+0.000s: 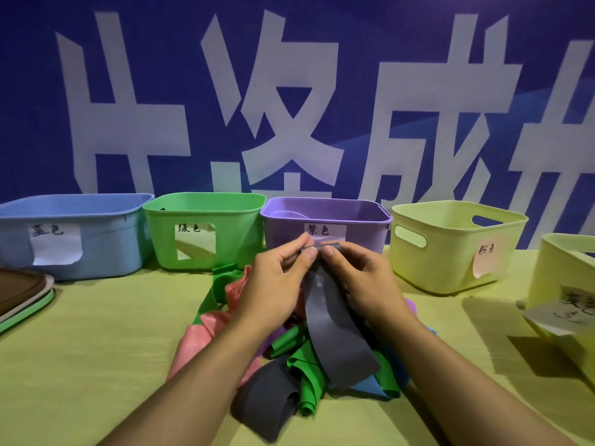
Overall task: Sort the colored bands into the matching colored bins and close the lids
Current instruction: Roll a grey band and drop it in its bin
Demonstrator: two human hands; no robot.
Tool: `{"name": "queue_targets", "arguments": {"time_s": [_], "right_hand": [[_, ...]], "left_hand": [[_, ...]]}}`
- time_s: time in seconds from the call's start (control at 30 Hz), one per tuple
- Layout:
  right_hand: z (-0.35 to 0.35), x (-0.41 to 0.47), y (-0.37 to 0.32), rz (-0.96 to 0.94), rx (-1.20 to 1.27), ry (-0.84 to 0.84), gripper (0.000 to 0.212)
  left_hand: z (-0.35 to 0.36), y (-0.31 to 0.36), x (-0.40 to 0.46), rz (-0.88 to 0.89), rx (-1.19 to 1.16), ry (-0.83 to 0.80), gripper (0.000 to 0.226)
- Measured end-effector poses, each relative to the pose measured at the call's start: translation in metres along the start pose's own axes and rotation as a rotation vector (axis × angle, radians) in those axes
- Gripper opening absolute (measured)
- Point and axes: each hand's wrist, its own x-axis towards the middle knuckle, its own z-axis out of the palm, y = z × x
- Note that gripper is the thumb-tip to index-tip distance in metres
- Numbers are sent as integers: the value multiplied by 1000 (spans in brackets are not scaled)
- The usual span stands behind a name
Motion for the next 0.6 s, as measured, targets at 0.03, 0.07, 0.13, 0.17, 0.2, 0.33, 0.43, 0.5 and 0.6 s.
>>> {"name": "queue_targets", "arguments": {"time_s": [0.03,0.07,0.13,0.17,0.2,0.33,0.43,0.5,0.6], "right_hand": [[1,0,0,-4,-17,1,21],[1,0,0,-8,-38,5,22],[3,0,0,-12,-74,14,21],[3,0,-1,-13,-83,24,19],[3,-1,-2,-16,-86,37,17],[1,0,-6,-50,-94,75,11],[1,0,-7,-67,-95,63,9],[2,-1,-7,-59,-73,63,10],[4,-3,-11,-14,24,68,5]], "left_hand": [[1,0,-1,9,7,-1,41],[2,1,-1,21,13,3,42],[2,2,-1,38,16,22,42],[1,2,0,38,12,37,41],[0,2,0,32,5,51,38],[0,4,-2,19,-5,49,25],[0,5,-1,15,-29,55,19],[-1,5,-1,15,-50,74,20],[0,9,-3,17,-86,63,34]]}}
